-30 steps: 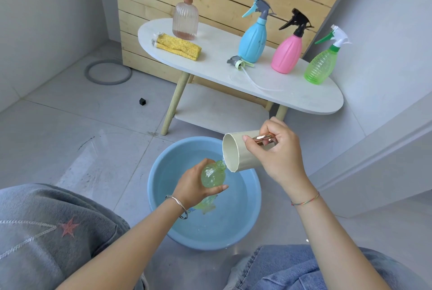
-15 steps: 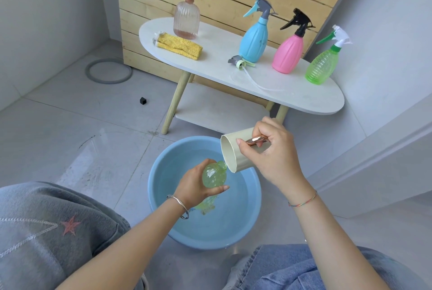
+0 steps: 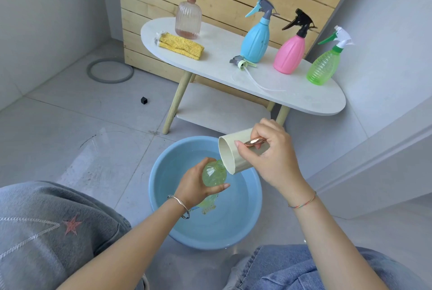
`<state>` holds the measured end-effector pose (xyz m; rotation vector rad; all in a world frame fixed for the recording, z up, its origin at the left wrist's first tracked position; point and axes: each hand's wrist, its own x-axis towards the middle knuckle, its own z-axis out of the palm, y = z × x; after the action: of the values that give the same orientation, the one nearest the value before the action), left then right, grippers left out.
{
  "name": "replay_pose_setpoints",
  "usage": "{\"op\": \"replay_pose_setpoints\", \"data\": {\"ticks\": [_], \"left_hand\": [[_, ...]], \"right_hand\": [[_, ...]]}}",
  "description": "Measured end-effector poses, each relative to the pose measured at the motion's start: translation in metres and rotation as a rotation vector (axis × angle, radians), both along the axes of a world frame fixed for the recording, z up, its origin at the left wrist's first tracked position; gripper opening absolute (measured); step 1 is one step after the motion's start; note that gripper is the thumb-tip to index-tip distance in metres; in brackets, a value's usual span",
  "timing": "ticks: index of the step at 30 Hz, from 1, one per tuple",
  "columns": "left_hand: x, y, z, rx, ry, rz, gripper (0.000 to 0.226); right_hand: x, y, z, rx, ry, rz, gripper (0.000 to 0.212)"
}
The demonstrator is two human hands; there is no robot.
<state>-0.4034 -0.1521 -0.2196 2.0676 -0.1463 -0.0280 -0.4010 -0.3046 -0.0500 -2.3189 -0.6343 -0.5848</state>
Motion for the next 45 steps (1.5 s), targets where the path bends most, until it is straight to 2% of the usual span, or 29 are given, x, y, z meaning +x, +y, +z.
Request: {"op": "replay_pose_setpoints", "data": {"ticks": [4, 9, 12, 15, 20, 22, 26, 28, 32, 38, 45], "left_hand": [[-0.001, 0.0, 0.002, -0.038, -0.002, 0.041, 0.071], [0.007, 0.002, 0.025, -0.094, -0.018, 0.107, 0.058], [0.023, 0.005, 0.057, -0.123, -0.051, 0.114, 0.054], [0.043, 0.007, 0.091, -0.135, -0.106, 0.136, 0.06], [0.086, 0.002, 0.135, -0.114, -0.189, 0.134, 0.097], [0.103, -0.003, 0.15, -0.123, -0.203, 0.148, 0.103], [0.13, -0.018, 0.177, -0.124, -0.244, 0.156, 0.082], [0.144, -0.027, 0.188, -0.127, -0.256, 0.16, 0.07], [0.173, -0.044, 0.199, -0.147, -0.285, 0.152, 0.07], [0.217, -0.068, 0.205, -0.123, -0.306, 0.133, 0.051], [0.242, -0.076, 0.194, -0.142, -0.296, 0.136, 0.066]], "right_hand": [[0.008, -0.014, -0.003, 0.273, 0.123, -0.169, 0.043], [0.019, -0.037, -0.002, 0.87, 0.319, -0.343, 0.042], [0.03, -0.053, 0.004, 1.167, 0.374, -0.357, 0.04], [0.042, -0.066, 0.017, 1.377, 0.399, -0.317, 0.036], [0.063, -0.087, 0.042, 1.399, 0.35, -0.329, 0.028], [0.076, -0.099, 0.051, 1.423, 0.352, -0.333, 0.027], [0.11, -0.126, 0.061, 1.479, 0.359, -0.412, 0.037], [0.13, -0.141, 0.062, 1.498, 0.362, -0.434, 0.033], [0.169, -0.16, 0.055, 1.546, 0.371, -0.481, 0.039], [0.226, -0.174, 0.038, 1.56, 0.405, -0.597, 0.041], [0.257, -0.181, 0.003, 1.515, 0.466, -0.601, 0.042]]}}
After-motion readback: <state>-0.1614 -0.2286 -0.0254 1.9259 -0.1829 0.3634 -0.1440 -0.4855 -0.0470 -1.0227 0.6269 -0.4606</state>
